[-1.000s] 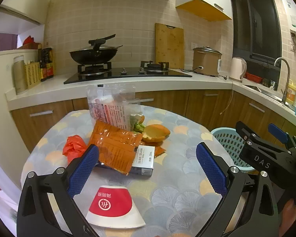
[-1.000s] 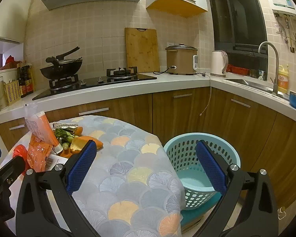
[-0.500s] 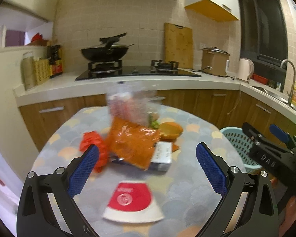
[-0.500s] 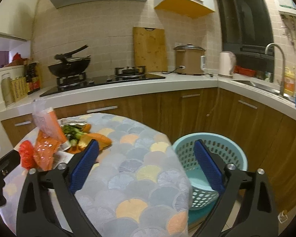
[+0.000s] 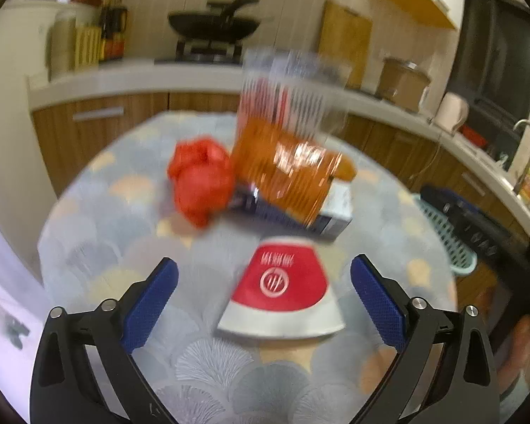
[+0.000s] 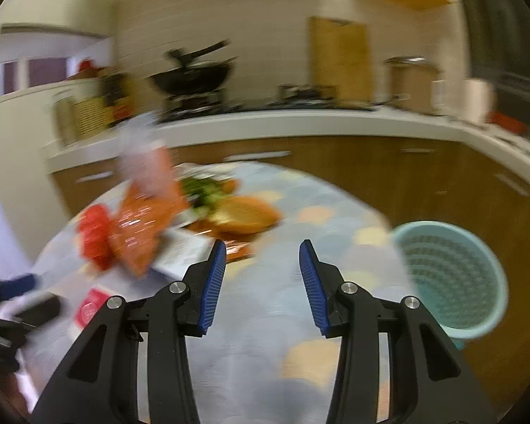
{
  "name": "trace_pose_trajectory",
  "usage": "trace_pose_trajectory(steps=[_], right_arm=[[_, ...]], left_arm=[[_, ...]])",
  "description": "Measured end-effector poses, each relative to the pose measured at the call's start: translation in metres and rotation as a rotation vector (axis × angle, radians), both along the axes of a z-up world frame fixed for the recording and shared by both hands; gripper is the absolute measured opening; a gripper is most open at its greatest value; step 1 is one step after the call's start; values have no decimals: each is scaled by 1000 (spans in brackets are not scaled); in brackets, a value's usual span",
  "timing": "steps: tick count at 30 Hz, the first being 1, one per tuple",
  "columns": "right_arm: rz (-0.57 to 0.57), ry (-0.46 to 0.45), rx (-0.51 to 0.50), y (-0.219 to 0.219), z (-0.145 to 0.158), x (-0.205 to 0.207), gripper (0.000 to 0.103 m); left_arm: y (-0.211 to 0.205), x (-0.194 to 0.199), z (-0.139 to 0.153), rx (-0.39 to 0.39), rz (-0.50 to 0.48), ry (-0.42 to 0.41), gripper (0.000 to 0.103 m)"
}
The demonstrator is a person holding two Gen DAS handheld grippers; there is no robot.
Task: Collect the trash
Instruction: 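Grasp the red-and-white paper cup with the left tool while the right tool grasps the white milk carton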
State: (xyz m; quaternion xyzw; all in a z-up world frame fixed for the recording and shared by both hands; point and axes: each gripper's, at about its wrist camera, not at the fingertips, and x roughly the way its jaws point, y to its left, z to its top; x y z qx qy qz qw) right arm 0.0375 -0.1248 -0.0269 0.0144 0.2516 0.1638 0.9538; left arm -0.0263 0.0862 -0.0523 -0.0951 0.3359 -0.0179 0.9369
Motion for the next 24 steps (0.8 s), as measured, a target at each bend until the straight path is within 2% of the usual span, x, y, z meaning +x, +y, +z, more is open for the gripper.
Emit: trace_pose_trajectory(steps=[2, 6, 8, 9, 10, 13, 15, 17, 18, 20, 23, 24], right_arm=[[74, 28, 14, 6, -2, 10, 40], [198, 86, 26, 14, -5, 31, 40], [262, 116, 8, 20, -8, 40, 46], [286, 124, -9, 24, -10, 43, 55], [298, 127, -30, 28, -12, 47, 58], [360, 171, -42, 33, -19, 61, 60], [371, 181, -70, 35, -23, 67, 62], [388, 188, -88, 36, -26, 73, 64], [398, 191, -100, 38, -27, 74, 64], [428, 183, -118, 43, -30, 75, 66], [451, 154, -155, 50, -32, 73, 75], [455, 154, -167, 53, -34, 75, 75]], left_arm=[[4, 8, -12, -25, -5, 44, 87], [14, 20, -27, -114, -24, 92, 86], [17, 29, -34, -157, -38, 127, 82], [17, 31, -37, -176, -50, 135, 82], [15, 32, -37, -165, -45, 127, 81], [5, 35, -38, -142, -60, 133, 78], [-1, 38, -38, -140, -79, 136, 71], [-5, 38, -38, -163, -101, 137, 58], [-6, 38, -38, -174, -104, 139, 56], [-8, 38, -38, -178, -111, 134, 43], [-10, 36, -35, -126, -85, 119, 42], [-9, 36, -34, -111, -71, 114, 42]])
